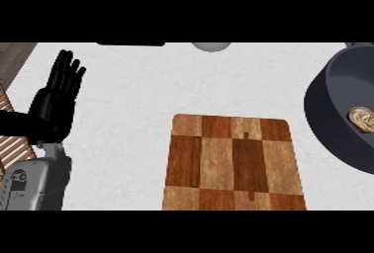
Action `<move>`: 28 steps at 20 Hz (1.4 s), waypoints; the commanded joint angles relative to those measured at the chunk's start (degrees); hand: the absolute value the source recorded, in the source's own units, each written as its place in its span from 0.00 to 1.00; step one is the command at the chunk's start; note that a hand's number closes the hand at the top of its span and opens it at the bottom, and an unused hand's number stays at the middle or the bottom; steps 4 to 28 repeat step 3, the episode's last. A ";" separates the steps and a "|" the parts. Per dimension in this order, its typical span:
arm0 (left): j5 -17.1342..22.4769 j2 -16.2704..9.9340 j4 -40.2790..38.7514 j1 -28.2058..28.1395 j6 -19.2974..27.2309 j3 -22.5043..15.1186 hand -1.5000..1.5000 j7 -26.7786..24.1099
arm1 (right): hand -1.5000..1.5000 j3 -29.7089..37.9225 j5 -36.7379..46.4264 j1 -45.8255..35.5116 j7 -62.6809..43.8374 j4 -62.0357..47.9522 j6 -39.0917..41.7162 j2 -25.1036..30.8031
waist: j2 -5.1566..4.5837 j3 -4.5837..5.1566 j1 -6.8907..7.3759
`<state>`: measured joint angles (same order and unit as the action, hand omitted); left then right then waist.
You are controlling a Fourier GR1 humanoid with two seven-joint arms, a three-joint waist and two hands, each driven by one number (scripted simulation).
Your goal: Pick the cupcake from the cutting board and place it in the pot
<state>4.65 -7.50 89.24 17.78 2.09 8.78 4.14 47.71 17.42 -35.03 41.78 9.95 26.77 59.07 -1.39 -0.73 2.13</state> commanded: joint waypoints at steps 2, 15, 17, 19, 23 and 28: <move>-0.47 0.46 -0.14 -0.93 0.11 -0.38 0.50 -1.21 | 0.00 1.25 -1.53 3.16 4.85 -0.13 7.41 2.19 | -0.15 -0.24 -0.53; 0.73 -0.72 0.49 -0.96 -1.14 0.25 0.50 0.25 | 0.00 1.17 -1.40 3.66 4.84 0.04 4.83 1.17 | -0.07 -0.17 0.29; 0.73 -0.72 0.49 -0.96 -1.14 0.25 0.50 0.25 | 0.00 1.17 -1.40 3.66 4.84 0.04 4.83 1.17 | -0.07 -0.17 0.29; 0.73 -0.72 0.49 -0.96 -1.14 0.25 0.50 0.25 | 0.00 1.17 -1.40 3.66 4.84 0.04 4.83 1.17 | -0.07 -0.17 0.29; 0.73 -0.72 0.49 -0.96 -1.14 0.25 0.50 0.25 | 0.00 1.17 -1.40 3.66 4.84 0.04 4.83 1.17 | -0.07 -0.17 0.29; 0.73 -0.72 0.49 -0.96 -1.14 0.25 0.50 0.25 | 0.00 1.17 -1.40 3.66 4.84 0.04 4.83 1.17 | -0.07 -0.17 0.29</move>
